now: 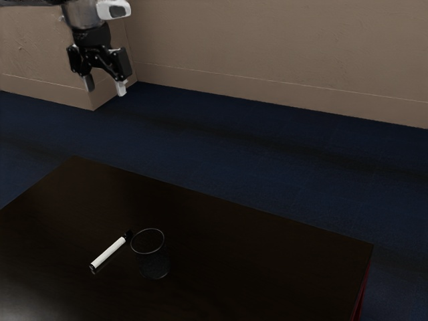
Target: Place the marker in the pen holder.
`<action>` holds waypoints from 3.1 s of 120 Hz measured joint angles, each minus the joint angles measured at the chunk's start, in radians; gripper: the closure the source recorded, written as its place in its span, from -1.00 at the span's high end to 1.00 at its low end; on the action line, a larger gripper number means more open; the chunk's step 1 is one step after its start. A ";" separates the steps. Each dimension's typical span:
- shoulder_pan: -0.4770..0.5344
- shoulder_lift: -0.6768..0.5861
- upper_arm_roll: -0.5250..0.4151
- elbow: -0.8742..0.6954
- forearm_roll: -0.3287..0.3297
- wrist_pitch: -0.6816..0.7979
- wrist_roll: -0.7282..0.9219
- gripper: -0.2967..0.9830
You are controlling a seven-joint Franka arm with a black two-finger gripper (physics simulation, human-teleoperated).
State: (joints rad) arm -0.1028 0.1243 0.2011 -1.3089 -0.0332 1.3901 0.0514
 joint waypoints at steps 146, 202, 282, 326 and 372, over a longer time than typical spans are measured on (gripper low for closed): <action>0.005 0.114 0.056 -0.999 0.047 1.152 0.136 0.54; 0.006 0.135 0.052 -1.014 0.008 1.184 0.152 0.54; 0.004 0.108 0.043 -1.018 0.007 1.179 0.162 -0.18; 0.002 0.113 0.038 -1.018 0.020 1.183 0.146 -0.37; 0.003 0.101 0.038 -1.019 0.035 1.181 0.089 -0.60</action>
State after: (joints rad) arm -0.0999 0.2249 0.2391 -2.3275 0.0019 2.5711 0.1401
